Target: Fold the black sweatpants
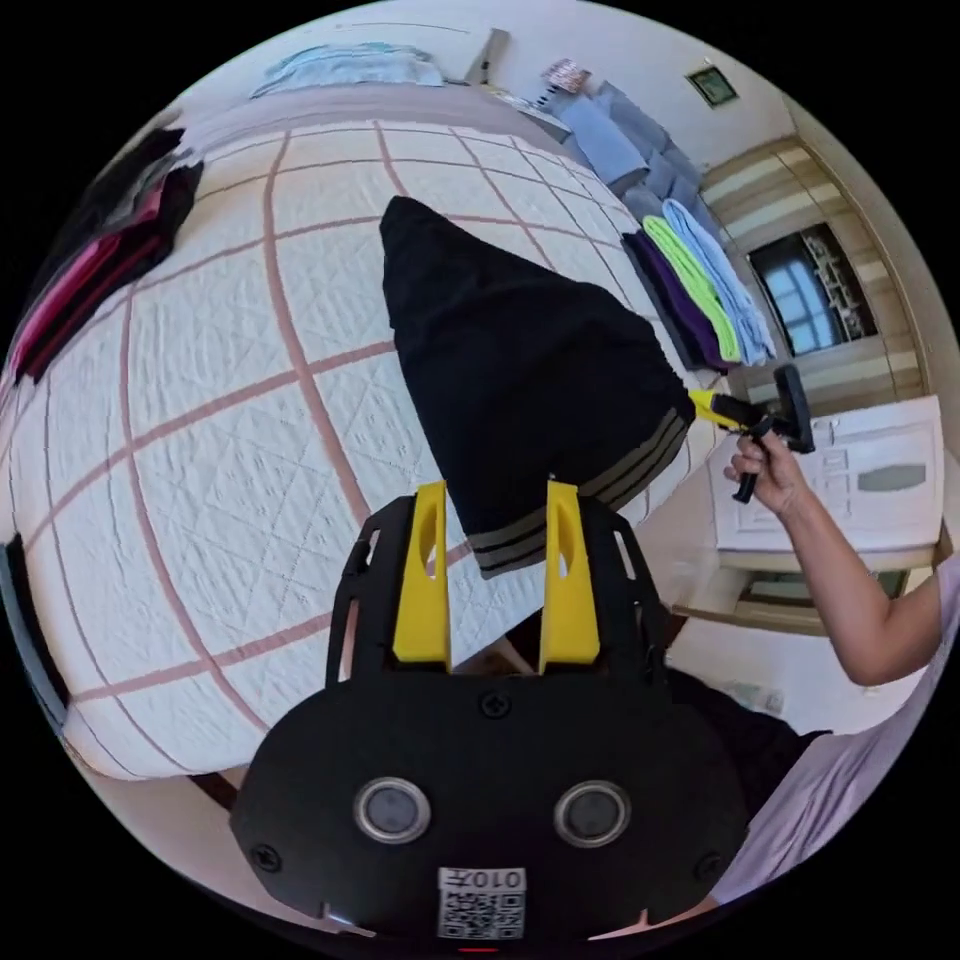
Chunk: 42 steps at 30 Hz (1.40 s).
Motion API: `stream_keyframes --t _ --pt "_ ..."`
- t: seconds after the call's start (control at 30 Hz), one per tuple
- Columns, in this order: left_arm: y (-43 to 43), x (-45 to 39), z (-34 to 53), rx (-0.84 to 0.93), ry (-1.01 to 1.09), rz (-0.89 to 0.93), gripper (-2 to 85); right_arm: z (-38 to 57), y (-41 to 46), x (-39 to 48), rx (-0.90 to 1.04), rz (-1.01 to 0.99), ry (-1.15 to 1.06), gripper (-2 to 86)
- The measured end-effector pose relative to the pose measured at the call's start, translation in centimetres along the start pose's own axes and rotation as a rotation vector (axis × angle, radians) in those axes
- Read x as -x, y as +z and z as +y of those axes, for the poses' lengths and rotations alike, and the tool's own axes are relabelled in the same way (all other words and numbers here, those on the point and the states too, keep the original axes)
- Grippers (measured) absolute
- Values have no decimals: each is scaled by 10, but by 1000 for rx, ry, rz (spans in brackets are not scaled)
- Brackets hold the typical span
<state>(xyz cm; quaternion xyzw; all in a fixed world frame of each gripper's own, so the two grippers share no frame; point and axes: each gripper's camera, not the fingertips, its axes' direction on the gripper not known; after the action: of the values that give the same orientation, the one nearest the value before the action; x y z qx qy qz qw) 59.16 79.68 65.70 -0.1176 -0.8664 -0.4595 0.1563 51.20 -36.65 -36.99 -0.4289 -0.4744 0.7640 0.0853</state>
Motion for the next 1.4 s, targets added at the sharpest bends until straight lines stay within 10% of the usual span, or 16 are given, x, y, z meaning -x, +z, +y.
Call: stream_keyframes --t 0.77,1.4 --pt "-9 67 -110 84 -127 304 63 35 188 -109 131 -297 53 64" --pt "-332 -80 -270 255 262 273 15 238 164 2 -90 -627 241 69"
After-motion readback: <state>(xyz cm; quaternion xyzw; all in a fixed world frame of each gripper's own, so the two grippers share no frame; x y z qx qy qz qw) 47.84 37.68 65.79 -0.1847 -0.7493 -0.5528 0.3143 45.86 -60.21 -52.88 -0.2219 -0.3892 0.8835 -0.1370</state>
